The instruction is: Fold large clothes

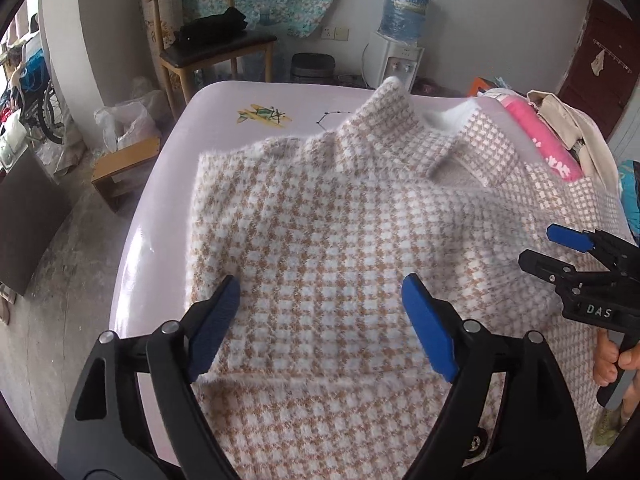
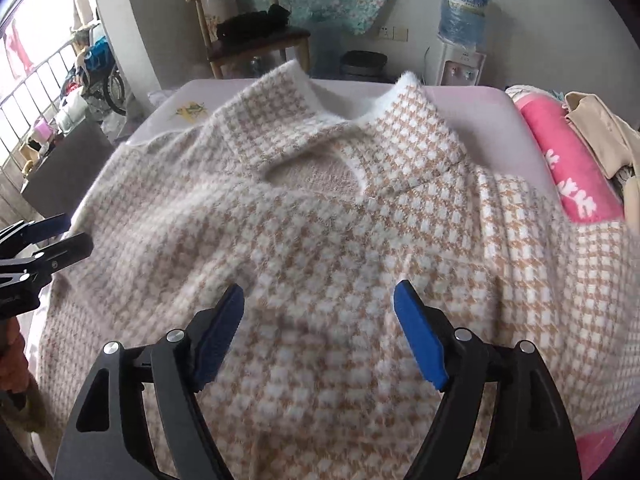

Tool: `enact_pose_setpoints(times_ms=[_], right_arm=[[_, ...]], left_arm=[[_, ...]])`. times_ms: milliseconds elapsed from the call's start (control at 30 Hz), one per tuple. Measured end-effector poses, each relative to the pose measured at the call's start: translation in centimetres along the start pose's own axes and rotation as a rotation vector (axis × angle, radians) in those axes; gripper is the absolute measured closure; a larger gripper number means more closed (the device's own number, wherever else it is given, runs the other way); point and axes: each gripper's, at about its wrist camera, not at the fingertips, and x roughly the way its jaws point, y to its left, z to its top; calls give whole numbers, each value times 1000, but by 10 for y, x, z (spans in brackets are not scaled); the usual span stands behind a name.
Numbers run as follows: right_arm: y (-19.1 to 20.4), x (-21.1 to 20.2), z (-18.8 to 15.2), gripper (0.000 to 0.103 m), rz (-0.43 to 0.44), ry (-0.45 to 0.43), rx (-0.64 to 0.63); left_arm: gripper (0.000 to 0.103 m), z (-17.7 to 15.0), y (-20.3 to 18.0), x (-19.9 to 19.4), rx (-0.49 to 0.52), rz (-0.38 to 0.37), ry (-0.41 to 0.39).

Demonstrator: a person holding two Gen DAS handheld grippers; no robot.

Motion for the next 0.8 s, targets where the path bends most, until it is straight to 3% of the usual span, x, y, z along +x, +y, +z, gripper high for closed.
enact_pose_setpoints(times_ms=[133, 200, 267, 433, 567, 800], right_arm=[[-2, -6, -27, 28, -36, 33, -13], [-6, 7, -41, 28, -63, 85, -12], [-16, 0, -44, 28, -46, 77, 23], [-41, -50, -51, 28, -29, 26, 93], [-93, -94, -65, 28, -39, -15, 212], [-236, -153, -98, 28, -185, -55, 526]], left_arm=[[19, -13, -18, 6, 13, -12, 54], [19, -23, -27, 16, 23, 9, 93], [18, -32, -33, 27, 36, 51, 126], [13, -38, -36, 28, 20, 96, 96], [10, -39, -38, 31, 29, 116, 91], [8, -42, -40, 31, 29, 133, 66]])
